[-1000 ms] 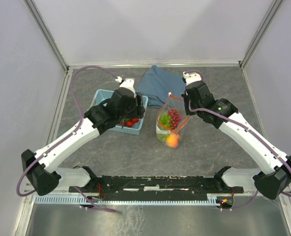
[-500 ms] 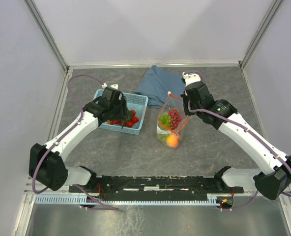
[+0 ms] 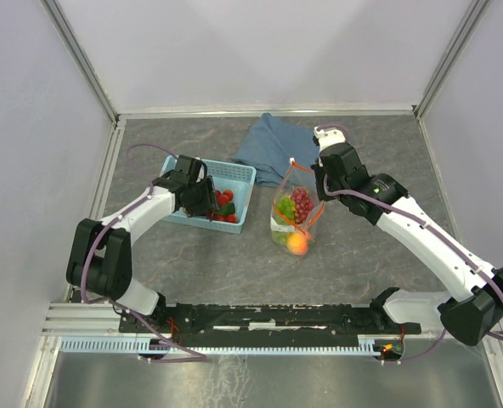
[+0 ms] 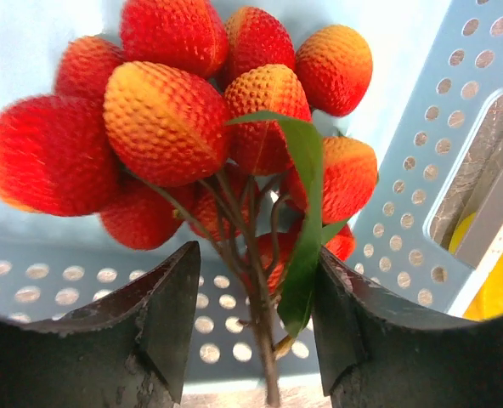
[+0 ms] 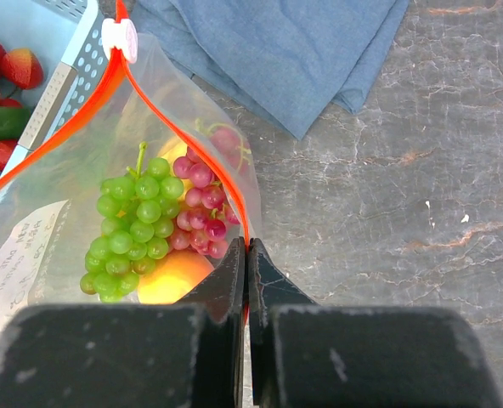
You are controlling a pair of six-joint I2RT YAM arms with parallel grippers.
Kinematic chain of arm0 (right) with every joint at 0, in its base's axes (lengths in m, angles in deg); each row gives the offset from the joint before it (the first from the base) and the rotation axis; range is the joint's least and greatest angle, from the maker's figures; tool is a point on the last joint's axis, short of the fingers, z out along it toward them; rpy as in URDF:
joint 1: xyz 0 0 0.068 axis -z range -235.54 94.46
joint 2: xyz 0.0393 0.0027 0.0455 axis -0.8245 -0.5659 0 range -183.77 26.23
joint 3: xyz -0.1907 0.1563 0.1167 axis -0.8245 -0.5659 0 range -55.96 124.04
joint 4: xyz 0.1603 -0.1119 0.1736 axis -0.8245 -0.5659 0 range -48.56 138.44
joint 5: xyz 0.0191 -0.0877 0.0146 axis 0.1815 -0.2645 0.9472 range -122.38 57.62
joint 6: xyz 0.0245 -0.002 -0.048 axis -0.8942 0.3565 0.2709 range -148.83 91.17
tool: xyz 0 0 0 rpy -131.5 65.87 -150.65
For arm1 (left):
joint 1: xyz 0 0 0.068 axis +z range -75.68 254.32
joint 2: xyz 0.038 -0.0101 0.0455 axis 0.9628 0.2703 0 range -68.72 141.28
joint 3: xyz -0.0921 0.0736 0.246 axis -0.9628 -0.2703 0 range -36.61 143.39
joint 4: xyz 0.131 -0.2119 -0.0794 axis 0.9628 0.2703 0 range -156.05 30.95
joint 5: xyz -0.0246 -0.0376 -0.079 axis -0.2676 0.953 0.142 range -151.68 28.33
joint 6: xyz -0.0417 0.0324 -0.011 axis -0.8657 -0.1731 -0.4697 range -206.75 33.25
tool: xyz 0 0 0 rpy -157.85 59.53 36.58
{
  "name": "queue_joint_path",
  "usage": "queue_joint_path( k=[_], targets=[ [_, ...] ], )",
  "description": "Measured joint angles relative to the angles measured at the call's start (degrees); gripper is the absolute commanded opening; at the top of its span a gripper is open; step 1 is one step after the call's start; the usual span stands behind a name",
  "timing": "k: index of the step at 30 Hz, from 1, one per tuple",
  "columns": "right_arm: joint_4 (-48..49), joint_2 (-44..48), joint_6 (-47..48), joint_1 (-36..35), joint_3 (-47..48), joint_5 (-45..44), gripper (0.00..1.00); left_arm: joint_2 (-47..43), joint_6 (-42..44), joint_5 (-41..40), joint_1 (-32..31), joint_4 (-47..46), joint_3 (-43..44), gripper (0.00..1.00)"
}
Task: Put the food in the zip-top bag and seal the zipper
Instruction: Pick up the fake fruit from the bin.
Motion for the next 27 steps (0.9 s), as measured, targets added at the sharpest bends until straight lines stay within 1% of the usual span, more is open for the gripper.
queue_joint_path(
  k=[5, 10, 13, 18, 27],
  targets=[
    [0.6, 0.0, 0.0, 0.0, -0.4, 0.3, 0.01, 2.2, -0.1, 1.7, 0.2, -2.3, -1.0, 0.43],
    [0.7, 0.0, 0.0, 0.0, -0.4, 0.4, 0.01, 2.2, -0.9, 2.7, 0.2, -2.9, -1.0, 0.21],
    [0.9, 0.0, 0.0, 0.0, -0.5, 0.4, 0.01, 1.6, -1.2, 2.6, 0.2, -2.7, -1.0, 0.12],
    [1.1, 0.0, 0.0, 0.0, -0.6, 0.4, 0.01, -2.7, -1.3, 2.3, 0.2, -2.1, -1.0, 0.05],
    [1.4, 0.0, -0.1, 0.0, -0.7, 0.4, 0.01, -15.5, -1.3, 0.4, -0.2, -0.5, -0.3, 0.03]
  ],
)
